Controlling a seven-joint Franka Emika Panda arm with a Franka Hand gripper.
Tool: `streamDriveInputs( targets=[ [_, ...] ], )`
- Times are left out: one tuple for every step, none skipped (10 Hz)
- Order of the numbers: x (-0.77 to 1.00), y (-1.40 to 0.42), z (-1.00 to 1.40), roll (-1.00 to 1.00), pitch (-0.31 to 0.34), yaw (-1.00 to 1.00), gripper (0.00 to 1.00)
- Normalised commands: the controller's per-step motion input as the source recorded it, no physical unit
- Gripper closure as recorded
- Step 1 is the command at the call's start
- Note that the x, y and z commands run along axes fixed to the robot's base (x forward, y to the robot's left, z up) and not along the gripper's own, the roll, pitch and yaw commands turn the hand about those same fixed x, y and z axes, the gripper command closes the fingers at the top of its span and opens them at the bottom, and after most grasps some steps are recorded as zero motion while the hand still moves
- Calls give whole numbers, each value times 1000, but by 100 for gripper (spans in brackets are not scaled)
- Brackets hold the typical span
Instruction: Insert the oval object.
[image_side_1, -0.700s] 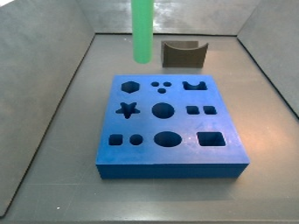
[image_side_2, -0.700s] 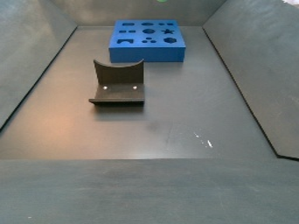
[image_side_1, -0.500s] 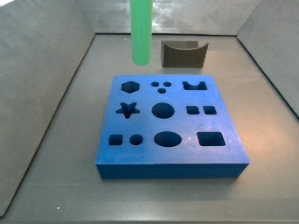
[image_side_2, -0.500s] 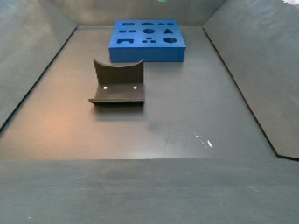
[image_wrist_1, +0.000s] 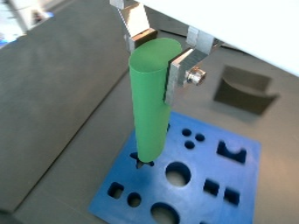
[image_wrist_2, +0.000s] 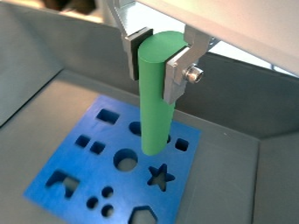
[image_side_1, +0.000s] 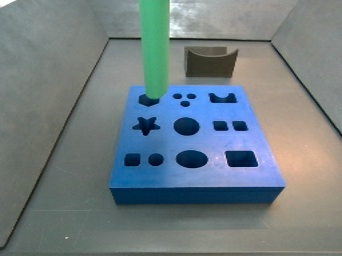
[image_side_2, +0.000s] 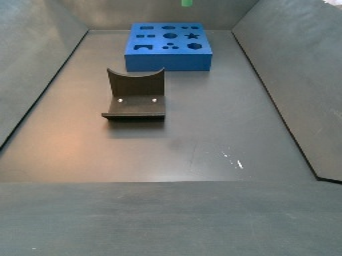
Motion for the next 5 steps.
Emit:
streamDriveInputs(
  targets=[
    [0, -229, 0, -56, -4, -903, 100],
    [0, -220, 0, -47, 0, -920, 100],
    [3, -214, 0, -47, 0, -923, 100],
    [454, -326, -6, 0, 0, -557, 100],
    [494, -314, -100, 0, 0, -534, 100]
  ],
)
